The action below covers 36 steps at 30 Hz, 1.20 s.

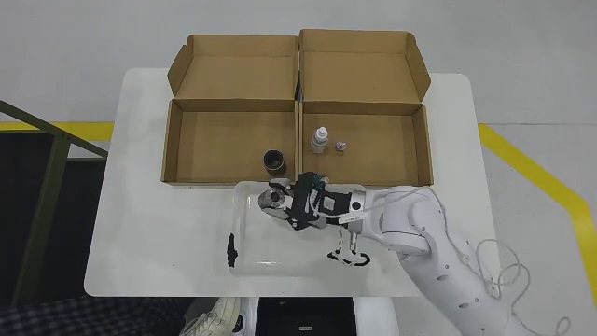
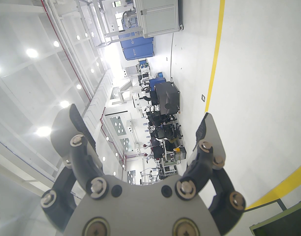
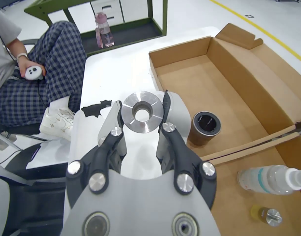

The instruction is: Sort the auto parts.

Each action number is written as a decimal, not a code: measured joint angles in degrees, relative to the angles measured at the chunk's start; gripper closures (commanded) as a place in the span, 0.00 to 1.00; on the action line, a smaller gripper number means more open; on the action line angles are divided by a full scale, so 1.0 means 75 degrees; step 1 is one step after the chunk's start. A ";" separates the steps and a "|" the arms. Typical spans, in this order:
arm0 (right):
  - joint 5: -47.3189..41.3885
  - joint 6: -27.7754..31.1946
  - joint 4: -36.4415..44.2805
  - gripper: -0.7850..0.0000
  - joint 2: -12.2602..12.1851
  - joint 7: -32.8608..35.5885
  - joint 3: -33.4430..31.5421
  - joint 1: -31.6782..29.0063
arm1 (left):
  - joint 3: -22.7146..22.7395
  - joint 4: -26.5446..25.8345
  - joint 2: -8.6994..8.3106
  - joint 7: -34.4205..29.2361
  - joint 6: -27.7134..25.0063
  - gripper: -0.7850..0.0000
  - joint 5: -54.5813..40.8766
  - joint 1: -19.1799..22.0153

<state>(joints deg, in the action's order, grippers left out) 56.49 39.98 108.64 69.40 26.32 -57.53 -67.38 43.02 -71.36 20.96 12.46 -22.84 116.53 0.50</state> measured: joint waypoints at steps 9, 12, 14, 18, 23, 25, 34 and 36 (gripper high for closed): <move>-0.0866 0.0091 0.0085 1.00 -0.0096 -0.0655 -0.0749 -0.0100 | 0.0000 0.0000 0.0000 0.0000 0.0000 0.00 0.0000 0.0000; -0.1133 0.0202 0.0071 1.00 -0.0141 -0.0854 -0.1049 -0.0184 | 0.0000 0.0000 0.0000 0.0000 0.0000 0.00 0.0000 0.0000; -0.1310 0.0273 0.0033 1.00 -0.0167 -0.0978 -0.1227 -0.0224 | 0.0000 0.0000 0.0000 0.0000 0.0000 0.00 0.0000 0.0000; -0.1595 0.0321 -0.0087 1.00 -0.0199 -0.1174 -0.1465 -0.0248 | 0.0000 0.0000 0.0000 0.0000 0.0000 0.00 0.0000 0.0000; -0.1839 0.0296 -0.0271 1.00 -0.0215 -0.1405 -0.1608 -0.0221 | 0.0000 0.0000 0.0000 0.0000 0.0000 0.00 0.0000 0.0000; -0.1917 0.0272 -0.0352 1.00 -0.0217 -0.1471 -0.1639 -0.0183 | 0.0000 0.0000 0.0000 0.0000 0.0000 0.00 0.0000 0.0000; -0.1765 -0.0206 -0.0669 1.00 -0.0141 -0.1360 -0.1237 0.0366 | 0.0000 0.0000 0.0000 0.0000 0.0000 0.00 0.0000 0.0000; -0.1674 -0.0333 -0.0779 1.00 -0.0107 -0.1371 -0.1082 0.0548 | 0.0000 0.0000 0.0000 0.0000 0.0000 0.00 0.0000 0.0000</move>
<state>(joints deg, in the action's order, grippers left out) 43.94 37.48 102.80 68.60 16.04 -65.65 -63.27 43.02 -71.36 20.96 12.46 -22.84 116.53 0.50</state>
